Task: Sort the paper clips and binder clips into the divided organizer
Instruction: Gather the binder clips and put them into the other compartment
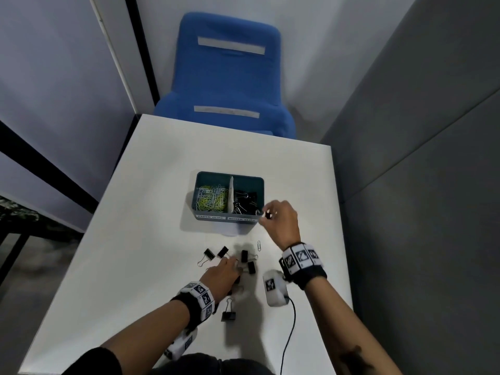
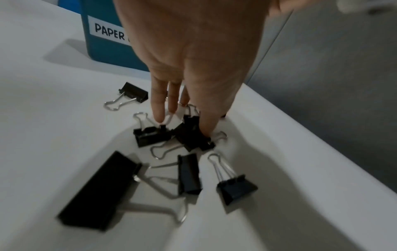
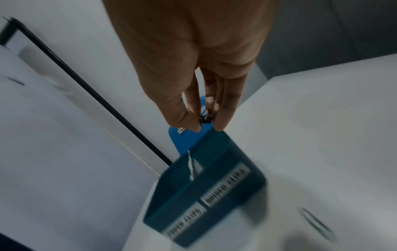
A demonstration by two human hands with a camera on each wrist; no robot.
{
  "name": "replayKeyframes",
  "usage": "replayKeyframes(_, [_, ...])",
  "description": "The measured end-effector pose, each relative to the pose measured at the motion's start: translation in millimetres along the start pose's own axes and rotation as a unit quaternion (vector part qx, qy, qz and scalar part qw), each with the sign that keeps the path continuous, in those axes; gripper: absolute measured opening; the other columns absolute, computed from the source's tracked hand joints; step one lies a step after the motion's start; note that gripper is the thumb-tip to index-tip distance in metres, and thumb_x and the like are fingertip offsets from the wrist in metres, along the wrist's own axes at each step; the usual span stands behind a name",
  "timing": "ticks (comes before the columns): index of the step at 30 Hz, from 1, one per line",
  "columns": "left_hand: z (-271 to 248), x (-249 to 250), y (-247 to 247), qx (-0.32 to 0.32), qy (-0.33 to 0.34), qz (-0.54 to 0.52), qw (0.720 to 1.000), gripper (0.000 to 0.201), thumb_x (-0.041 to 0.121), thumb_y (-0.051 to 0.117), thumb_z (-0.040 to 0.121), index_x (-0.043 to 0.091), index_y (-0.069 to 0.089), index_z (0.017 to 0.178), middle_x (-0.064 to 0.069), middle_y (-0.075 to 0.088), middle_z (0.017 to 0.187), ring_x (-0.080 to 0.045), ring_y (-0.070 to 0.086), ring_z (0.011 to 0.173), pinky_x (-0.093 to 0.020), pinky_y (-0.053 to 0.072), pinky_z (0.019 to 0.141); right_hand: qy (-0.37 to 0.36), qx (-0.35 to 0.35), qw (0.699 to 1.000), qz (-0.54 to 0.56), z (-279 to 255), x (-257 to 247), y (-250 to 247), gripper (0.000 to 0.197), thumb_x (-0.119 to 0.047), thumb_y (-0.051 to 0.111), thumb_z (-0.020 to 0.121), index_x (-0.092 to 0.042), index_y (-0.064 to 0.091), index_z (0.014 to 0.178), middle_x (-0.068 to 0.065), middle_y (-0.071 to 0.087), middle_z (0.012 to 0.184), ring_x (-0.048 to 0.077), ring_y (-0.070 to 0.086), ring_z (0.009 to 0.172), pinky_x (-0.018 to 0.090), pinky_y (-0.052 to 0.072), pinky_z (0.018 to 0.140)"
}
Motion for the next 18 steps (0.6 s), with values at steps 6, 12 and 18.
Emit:
replayKeyframes(6, [-7,-22,12,0.005,-0.044,-0.039,0.998,0.049,0.042,0.089,0.039,0.033,0.065,0.081,0.007,0.050,0.085,-0.009,0.048,0.058,-0.014,0.037,0.034,-0.039,0.023,0.999,0.017,18,-25,7,0.024,-0.023,0.069,0.080,-0.021,0.063,0.103,-0.003,0.054,0.097,0.013,0.058,0.075,0.020,0.042,0.065])
replayKeyframes(12, [-24,-24,1,0.019,-0.067,-0.189,0.979,0.053,0.011,0.054,0.086,0.026,0.038,0.134,-0.011,0.040,0.123,-0.032,0.051,0.098,-0.033,0.045,0.075,-0.064,-0.179,0.960,-0.203,-44,40,78,0.036,-0.020,0.063,0.083,-0.020,0.054,0.118,0.004,0.049,0.119,0.028,0.059,0.098,0.035,0.049,0.075])
replayKeyframes(18, [-23,-29,0,0.008,-0.063,-0.169,0.983,0.042,0.012,0.057,0.083,0.023,0.039,0.120,-0.007,0.041,0.114,-0.030,0.048,0.102,-0.041,0.050,0.068,-0.098,-0.237,0.933,-0.254,-76,75,116,0.049,-0.020,0.058,0.081,-0.026,0.042,0.128,0.004,0.036,0.137,0.030,0.042,0.116,0.037,0.048,0.066])
Point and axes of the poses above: each hand's wrist, its own z-axis towards the middle knuckle, its own y-axis out of the palm, x = y × z, the point moved 2 cm from there along z, towards the middle knuckle
